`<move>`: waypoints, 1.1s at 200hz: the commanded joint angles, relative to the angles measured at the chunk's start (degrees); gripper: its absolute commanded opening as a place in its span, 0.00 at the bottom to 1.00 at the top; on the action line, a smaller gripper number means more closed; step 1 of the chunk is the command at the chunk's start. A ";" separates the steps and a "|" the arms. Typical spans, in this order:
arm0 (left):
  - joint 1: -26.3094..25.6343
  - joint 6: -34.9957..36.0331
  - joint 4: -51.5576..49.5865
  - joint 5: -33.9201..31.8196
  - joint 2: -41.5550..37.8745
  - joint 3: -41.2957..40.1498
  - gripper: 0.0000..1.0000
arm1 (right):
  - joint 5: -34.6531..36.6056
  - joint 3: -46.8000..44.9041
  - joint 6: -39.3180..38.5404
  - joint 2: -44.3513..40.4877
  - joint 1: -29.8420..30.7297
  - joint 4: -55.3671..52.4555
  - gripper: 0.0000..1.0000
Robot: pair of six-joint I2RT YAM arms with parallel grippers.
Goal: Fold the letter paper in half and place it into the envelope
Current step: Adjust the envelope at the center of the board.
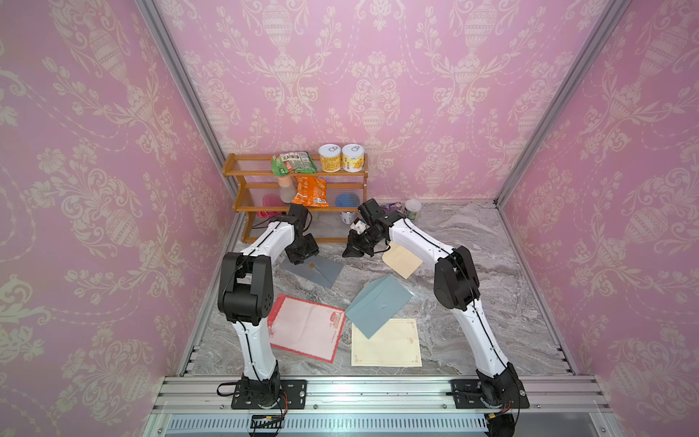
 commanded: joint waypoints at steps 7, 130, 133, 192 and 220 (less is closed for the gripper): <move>-0.07 5.62 -1.64 1.67 1.26 0.45 0.00 | -2.27 6.40 3.20 4.78 1.22 -0.07 0.00; -0.07 8.09 0.78 5.17 9.55 0.46 0.00 | -2.23 7.70 6.74 11.83 3.35 2.09 0.00; -0.07 8.09 0.82 5.10 9.65 0.44 0.00 | -2.14 7.80 6.67 11.94 3.33 1.74 0.00; 1.23 6.41 2.52 5.17 11.01 -0.34 0.00 | 2.30 11.19 4.30 15.36 3.32 -7.98 0.00; 2.45 5.34 3.91 6.14 11.08 -0.52 0.00 | 5.78 14.15 2.15 16.85 3.33 -14.05 0.00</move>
